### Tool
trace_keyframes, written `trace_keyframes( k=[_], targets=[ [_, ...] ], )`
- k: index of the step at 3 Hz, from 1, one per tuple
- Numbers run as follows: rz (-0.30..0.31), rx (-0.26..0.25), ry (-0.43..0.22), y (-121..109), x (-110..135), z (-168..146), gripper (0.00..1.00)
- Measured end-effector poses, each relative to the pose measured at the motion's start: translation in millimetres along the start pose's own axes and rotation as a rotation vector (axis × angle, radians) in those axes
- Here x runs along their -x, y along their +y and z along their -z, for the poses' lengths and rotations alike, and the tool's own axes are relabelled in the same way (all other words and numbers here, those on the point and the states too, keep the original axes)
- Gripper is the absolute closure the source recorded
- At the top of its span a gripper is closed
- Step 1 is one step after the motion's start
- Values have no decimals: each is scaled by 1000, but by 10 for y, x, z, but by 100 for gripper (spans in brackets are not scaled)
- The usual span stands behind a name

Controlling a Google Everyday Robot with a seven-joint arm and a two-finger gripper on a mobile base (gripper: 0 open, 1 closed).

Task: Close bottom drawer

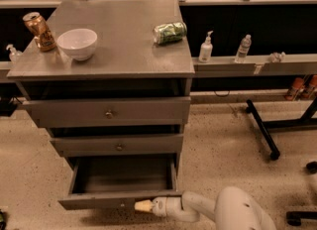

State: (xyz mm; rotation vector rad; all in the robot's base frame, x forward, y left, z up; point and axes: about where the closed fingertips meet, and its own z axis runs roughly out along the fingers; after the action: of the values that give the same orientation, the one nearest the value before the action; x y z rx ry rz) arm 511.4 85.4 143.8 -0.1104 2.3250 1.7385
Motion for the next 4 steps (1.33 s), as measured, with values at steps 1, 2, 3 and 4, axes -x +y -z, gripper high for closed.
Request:
trace_keyframes(
  k=[1, 2, 3, 4],
  targets=[
    [0, -4, -9, 1, 115, -12, 100],
    [3, -26, -46, 2, 600, -51, 100],
    [-1, -4, -38, -149, 631, -173, 100],
    [-1, 15, -51, -254, 899, -242, 100]
  ],
)
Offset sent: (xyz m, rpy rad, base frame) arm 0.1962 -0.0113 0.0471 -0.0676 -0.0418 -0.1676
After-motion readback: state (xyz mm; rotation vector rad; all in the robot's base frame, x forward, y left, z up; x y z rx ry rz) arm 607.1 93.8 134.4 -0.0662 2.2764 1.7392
